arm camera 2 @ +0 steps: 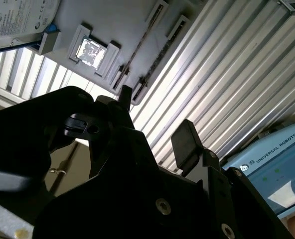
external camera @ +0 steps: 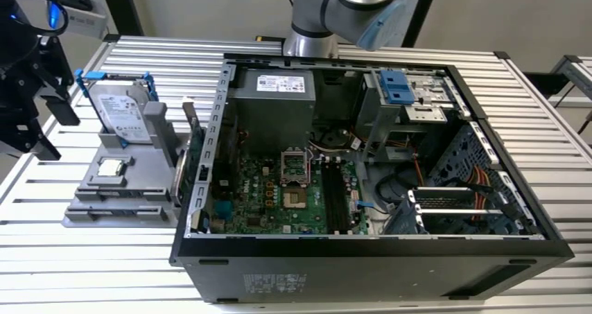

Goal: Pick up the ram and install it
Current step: 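Pick up the ram and move it above insertion slot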

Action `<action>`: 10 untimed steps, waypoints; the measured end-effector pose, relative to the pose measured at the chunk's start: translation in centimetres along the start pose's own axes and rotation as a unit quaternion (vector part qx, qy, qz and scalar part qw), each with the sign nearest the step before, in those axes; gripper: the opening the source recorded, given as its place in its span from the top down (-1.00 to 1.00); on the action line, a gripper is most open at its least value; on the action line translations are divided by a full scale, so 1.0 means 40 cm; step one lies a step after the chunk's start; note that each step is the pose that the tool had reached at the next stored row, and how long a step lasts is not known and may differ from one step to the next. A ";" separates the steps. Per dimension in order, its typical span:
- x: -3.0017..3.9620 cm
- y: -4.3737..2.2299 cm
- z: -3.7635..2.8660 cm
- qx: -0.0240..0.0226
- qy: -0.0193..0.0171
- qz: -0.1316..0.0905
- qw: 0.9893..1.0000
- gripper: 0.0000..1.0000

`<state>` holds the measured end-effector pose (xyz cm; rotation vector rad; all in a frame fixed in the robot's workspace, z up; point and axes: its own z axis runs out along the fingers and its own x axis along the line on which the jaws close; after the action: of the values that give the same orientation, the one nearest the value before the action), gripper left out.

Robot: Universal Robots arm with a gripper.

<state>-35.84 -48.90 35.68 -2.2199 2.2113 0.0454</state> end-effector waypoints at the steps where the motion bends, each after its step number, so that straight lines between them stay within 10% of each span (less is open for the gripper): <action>1: 0.000 0.000 0.001 0.000 0.000 0.000 1.000 -1.00; 10: 0.000 0.000 0.013 0.000 0.000 0.000 1.000 -1.00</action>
<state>-35.84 -48.90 35.17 -2.2194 2.2116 0.0454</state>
